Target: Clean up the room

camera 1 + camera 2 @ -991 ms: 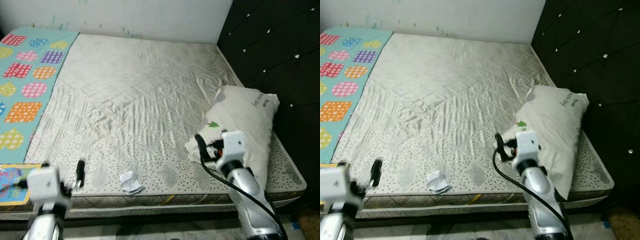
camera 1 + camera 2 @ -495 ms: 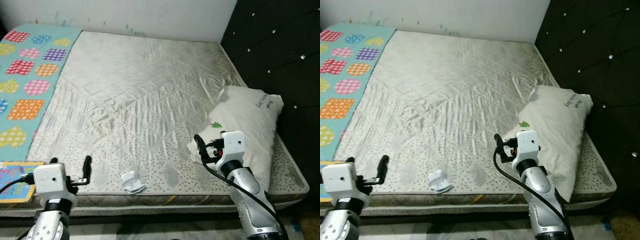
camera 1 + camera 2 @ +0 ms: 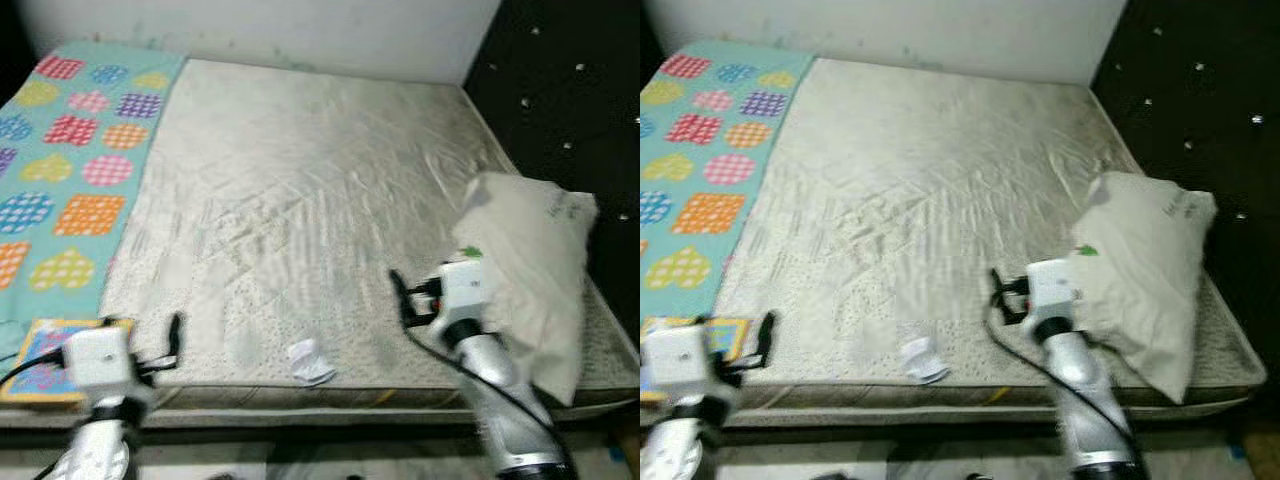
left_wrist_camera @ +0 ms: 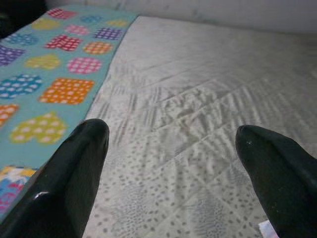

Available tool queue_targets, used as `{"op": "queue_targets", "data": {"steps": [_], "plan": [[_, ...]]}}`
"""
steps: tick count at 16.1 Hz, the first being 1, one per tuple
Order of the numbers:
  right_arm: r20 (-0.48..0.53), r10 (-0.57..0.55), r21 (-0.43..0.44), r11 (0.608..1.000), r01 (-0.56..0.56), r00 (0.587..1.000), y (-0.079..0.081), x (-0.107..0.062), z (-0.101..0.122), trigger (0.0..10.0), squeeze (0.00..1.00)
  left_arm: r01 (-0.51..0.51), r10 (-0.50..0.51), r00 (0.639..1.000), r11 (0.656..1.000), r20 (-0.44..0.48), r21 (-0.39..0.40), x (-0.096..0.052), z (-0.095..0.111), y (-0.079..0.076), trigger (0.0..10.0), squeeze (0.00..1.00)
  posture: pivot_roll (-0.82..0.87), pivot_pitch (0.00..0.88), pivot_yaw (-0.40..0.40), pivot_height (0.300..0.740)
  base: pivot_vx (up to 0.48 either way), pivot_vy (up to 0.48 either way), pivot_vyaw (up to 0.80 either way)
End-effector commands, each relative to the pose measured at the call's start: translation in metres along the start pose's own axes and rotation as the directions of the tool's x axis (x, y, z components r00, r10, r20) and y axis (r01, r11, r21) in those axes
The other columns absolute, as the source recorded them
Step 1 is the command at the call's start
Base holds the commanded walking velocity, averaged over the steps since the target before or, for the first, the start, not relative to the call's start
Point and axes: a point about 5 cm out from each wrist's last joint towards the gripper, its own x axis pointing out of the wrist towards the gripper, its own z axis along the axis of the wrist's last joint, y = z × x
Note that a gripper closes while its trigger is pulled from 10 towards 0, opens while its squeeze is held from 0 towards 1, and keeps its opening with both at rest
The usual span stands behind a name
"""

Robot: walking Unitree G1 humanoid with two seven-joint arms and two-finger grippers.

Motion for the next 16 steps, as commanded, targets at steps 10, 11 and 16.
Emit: {"op": "queue_targets", "data": {"steps": [10, 11, 16], "plan": [[0.039, 0.065, -0.045, 0.997, -0.063, 0.997, 0.0118, 0.0014, 0.0072, 10.0, 0.0, 0.007, -0.007, 1.0, 1.0, 0.022, 0.009, 0.0008, 0.0047, 0.0026, 10.0, 0.0, 0.01, 0.151, -0.125, 0.74, 0.0, 0.0, 0.0], [0.039, 0.052, -0.016, 0.999, -0.052, 0.998, 0.0113, 0.0016, 0.0077, 10.0, 0.0, 0.006, -0.006, 1.0, 1.0, 0.021, 0.007, 0.0004, 0.004, 0.0021, 10.0, 0.0, 0.01, 0.151, -0.126, 0.74, 0.0, 0.0, 0.0], [0.019, 0.023, 0.037, 0.999, -0.024, 1.0, 0.0044, 0.0041, 0.0096, 10.0, 0.0, -0.004, 0.004, 1.0, 1.0, 0.003, -0.014, 0.0004, 0.0006, 0.0032, 10.0, 0.0, 0.01, 0.157, -0.127, 0.74, 0.0, 0.137, 0.0]]}}
